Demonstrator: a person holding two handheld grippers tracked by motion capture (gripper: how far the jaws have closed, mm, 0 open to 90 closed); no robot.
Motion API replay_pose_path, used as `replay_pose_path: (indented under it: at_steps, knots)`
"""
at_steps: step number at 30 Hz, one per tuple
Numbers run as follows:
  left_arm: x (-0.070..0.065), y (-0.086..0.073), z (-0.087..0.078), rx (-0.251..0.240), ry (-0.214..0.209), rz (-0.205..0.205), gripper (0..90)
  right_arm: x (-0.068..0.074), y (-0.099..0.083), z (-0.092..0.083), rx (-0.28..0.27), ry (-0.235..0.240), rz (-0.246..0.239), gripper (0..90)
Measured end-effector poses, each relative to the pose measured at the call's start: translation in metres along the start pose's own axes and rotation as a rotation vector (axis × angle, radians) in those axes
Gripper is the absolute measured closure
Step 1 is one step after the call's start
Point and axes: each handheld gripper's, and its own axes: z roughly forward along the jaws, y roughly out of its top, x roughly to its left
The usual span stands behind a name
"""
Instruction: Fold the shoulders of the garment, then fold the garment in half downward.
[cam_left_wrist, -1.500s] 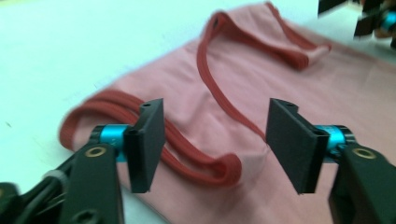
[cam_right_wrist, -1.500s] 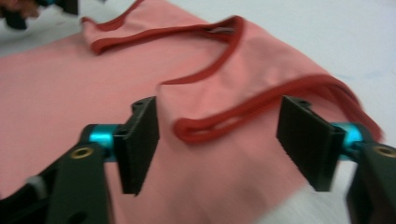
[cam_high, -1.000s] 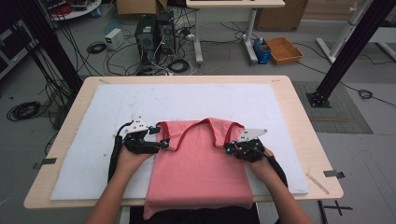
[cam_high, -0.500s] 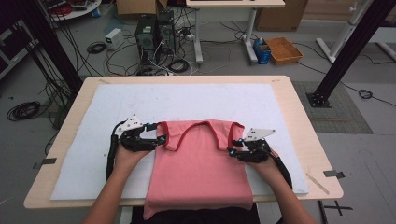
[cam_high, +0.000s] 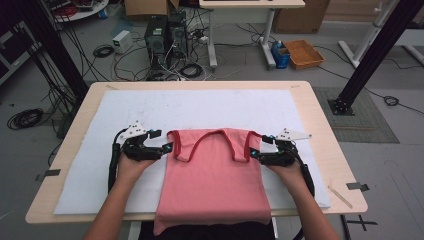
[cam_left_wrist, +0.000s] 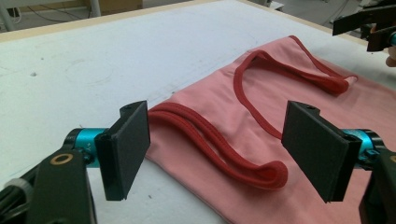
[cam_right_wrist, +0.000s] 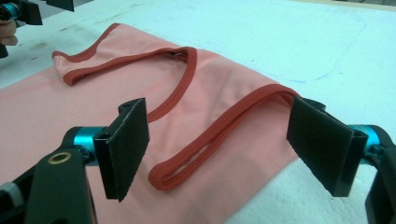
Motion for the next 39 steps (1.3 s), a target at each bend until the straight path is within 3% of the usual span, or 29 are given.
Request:
replay_pose_path:
  at_steps: [12, 24, 35, 39]
  knots:
    - [0.002, 0.006, 0.003, 0.009, 0.013, 0.006, 23.2, -0.007, -0.003, -0.013, -0.002, -0.008, 0.038, 20.2]
    - [0.014, 0.001, -0.001, 0.049, 0.061, 0.003, 22.6, -0.019, 0.001, -0.014, -0.010, -0.059, 0.051, 20.2]
    - [0.023, 0.004, 0.008, 0.092, 0.099, -0.012, 19.5, -0.033, 0.011, -0.002, 0.037, -0.095, 0.051, 20.2]
    - [0.030, 0.004, 0.020, 0.151, 0.105, -0.030, 19.1, -0.039, 0.009, 0.006, 0.081, -0.102, 0.066, 20.2]
